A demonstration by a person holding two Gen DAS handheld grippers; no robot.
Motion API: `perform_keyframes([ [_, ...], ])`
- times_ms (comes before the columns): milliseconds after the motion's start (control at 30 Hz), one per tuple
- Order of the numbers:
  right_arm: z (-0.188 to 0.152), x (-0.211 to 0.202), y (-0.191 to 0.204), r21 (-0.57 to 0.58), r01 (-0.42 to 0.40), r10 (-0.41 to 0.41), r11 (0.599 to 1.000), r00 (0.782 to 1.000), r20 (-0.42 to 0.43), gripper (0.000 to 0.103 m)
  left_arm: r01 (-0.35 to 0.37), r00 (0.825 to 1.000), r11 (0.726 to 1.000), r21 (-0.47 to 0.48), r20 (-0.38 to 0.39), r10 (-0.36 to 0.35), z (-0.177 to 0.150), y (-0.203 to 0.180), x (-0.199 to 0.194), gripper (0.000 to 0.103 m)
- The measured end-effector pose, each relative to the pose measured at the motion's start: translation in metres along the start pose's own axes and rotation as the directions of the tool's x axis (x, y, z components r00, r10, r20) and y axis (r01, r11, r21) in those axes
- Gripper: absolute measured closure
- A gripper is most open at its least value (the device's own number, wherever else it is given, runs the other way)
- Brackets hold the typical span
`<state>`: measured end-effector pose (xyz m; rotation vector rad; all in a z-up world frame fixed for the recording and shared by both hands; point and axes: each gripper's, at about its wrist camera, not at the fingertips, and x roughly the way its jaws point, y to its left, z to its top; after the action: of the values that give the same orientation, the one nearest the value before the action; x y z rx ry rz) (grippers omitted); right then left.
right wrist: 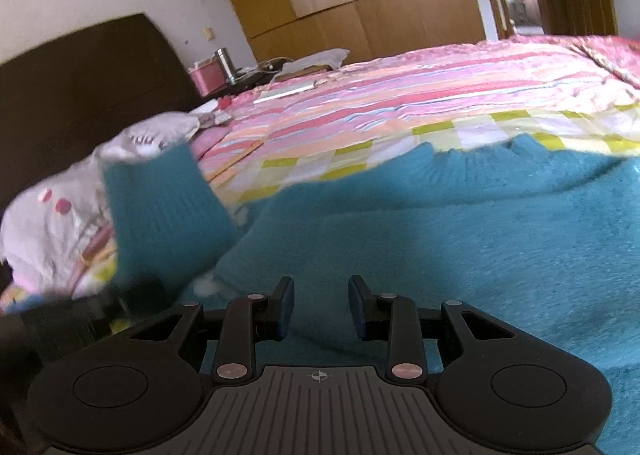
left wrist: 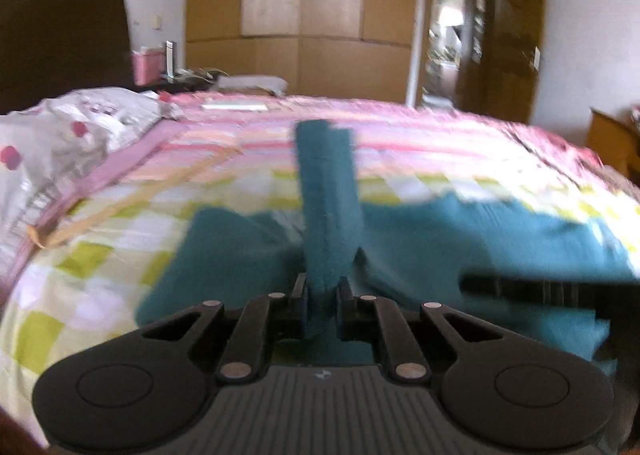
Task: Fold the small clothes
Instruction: 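Carry the sleeve across the body with the left gripper while the right gripper regrasps the first cuff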
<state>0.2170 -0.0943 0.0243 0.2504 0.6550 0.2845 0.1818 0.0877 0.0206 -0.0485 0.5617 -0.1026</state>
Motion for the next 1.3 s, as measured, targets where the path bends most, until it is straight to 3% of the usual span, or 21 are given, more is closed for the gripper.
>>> perform_keyframes([
  [367, 0.027, -0.012, -0.006, 0.168, -0.11, 0.114, 0.98, 0.993, -0.011, 0.061, -0.017, 1.0, 1.0, 0.017, -0.018, 0.017, -0.014, -0.007, 0.003, 0.085],
  [433, 0.027, -0.016, -0.009, 0.213, -0.132, 0.138, 0.968, 0.99, -0.013, 0.053, -0.018, 1.0, 0.999, 0.027, -0.017, 0.018, -0.015, -0.007, 0.003, 0.085],
  [667, 0.038, -0.023, -0.005, 0.323, -0.236, 0.253, 0.917, 0.968, -0.009, 0.043, -0.018, 1.0, 0.999, 0.044, -0.018, 0.019, -0.016, -0.009, 0.004, 0.085],
  [1000, 0.053, 0.009, 0.012, 0.348, -0.2, 0.247, 0.916, 0.964, -0.098, 0.035, -0.011, 1.0, 0.997, 0.073, -0.016, 0.012, -0.018, -0.012, 0.005, 0.085],
  [1067, 0.052, 0.012, 0.015, 0.332, -0.168, 0.217, 0.928, 0.969, -0.118, 0.039, -0.008, 1.0, 0.998, 0.067, -0.021, 0.009, -0.018, -0.011, 0.005, 0.085],
  [1100, 0.052, 0.013, 0.015, 0.317, -0.154, 0.202, 0.936, 0.972, -0.121, 0.051, -0.006, 1.0, 0.998, 0.064, -0.022, 0.008, -0.019, -0.01, 0.005, 0.085],
  [1133, 0.053, 0.013, 0.016, 0.305, -0.141, 0.187, 0.942, 0.974, -0.128, 0.071, -0.005, 1.0, 0.998, 0.062, -0.022, 0.006, -0.019, -0.01, 0.005, 0.085],
  [1200, 0.052, 0.014, 0.013, 0.296, -0.112, 0.165, 0.949, 0.973, -0.16, 0.085, -0.004, 1.0, 0.998, 0.06, -0.023, 0.005, -0.018, -0.01, 0.005, 0.084],
  [1300, 0.048, 0.014, 0.007, 0.277, -0.087, 0.142, 0.957, 0.972, -0.187, 0.088, -0.004, 1.0, 0.998, 0.062, -0.022, 0.005, -0.018, -0.011, 0.005, 0.084],
])
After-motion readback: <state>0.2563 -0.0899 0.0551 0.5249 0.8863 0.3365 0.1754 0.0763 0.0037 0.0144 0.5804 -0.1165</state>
